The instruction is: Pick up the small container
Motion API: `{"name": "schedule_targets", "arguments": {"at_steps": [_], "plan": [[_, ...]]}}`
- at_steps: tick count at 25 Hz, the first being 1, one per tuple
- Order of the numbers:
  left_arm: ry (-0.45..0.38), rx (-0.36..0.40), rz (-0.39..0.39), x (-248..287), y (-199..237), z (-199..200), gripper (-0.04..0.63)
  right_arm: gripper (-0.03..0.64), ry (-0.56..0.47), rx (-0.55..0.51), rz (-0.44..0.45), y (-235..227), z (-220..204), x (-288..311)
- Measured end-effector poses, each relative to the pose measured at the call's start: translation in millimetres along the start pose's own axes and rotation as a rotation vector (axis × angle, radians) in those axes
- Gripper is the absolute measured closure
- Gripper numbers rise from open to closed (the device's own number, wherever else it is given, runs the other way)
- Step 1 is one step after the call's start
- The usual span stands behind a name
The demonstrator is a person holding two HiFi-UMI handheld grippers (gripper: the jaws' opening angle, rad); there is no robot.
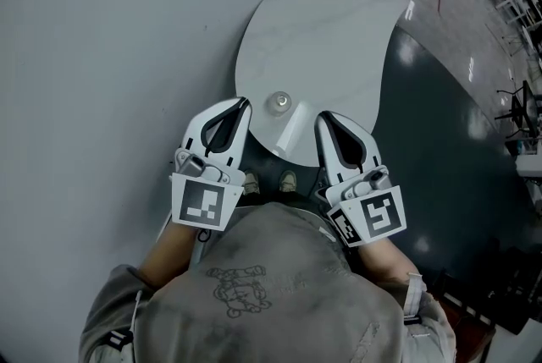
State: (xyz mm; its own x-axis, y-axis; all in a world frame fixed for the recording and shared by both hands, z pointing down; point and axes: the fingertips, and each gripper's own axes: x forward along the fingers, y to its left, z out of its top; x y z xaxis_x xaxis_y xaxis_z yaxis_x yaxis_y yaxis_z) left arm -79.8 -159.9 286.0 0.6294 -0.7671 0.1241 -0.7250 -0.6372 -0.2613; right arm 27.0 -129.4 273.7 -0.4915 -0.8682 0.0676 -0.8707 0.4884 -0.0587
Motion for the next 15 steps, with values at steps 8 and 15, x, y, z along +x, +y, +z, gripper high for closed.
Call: {"name": "schedule_targets", "arguments": {"at_steps": [8,15], "plan": [[0.038,-0.006,0.035,21.0,-3.8,16.7,0.575,0.583,-0.030,0.033,0.019,-27.7,20.7,3.8],[0.051,-0.017,0.057,39.0,-4.3,-4.2,0.575,0.583,-0.029,0.009,0.052,-41.4,6.0,23.2]]}}
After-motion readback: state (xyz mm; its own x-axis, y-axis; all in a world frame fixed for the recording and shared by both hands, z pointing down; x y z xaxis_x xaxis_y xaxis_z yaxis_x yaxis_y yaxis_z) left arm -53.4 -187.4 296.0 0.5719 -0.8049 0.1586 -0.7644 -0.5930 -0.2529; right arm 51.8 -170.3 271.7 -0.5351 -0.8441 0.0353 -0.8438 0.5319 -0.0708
